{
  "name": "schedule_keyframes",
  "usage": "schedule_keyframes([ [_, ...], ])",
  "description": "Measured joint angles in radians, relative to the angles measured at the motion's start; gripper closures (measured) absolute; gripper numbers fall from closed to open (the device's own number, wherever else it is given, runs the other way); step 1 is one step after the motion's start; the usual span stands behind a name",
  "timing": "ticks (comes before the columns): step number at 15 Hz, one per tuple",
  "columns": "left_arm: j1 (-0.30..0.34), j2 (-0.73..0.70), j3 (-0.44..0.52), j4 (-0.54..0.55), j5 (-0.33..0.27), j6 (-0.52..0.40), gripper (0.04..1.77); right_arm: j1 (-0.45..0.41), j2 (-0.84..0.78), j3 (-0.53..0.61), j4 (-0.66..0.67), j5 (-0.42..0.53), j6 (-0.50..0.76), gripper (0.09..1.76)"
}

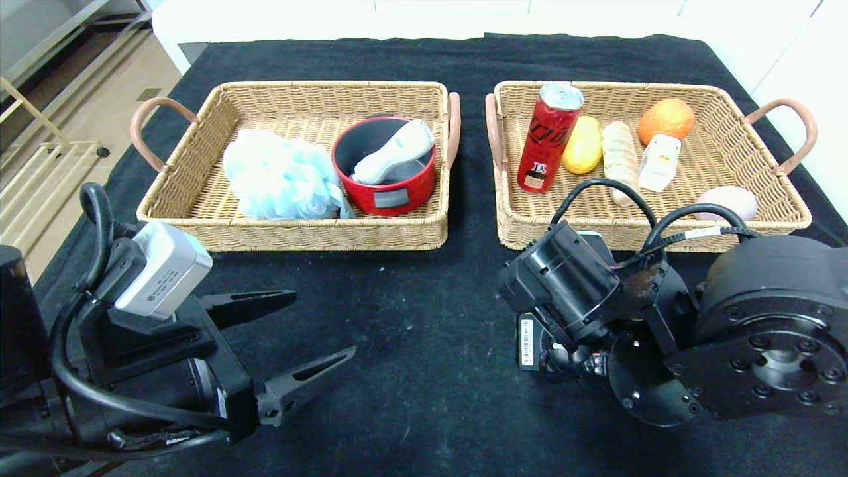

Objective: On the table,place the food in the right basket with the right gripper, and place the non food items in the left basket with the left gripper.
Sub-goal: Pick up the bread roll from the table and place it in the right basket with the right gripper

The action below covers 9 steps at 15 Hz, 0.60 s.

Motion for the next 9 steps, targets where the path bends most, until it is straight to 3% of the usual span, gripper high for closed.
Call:
schedule_keyframes([
  [3,0.000,0.000,0.001,0.000,-0.001,0.000,0.09,-0.001,0.005,0.001,0.000,0.009,0.000,0.86],
  [9,-0.002,0.001,0.003,0.000,-0.002,0.001,0.09,-0.001,0.012,0.003,0.000,0.010,0.000,0.93],
])
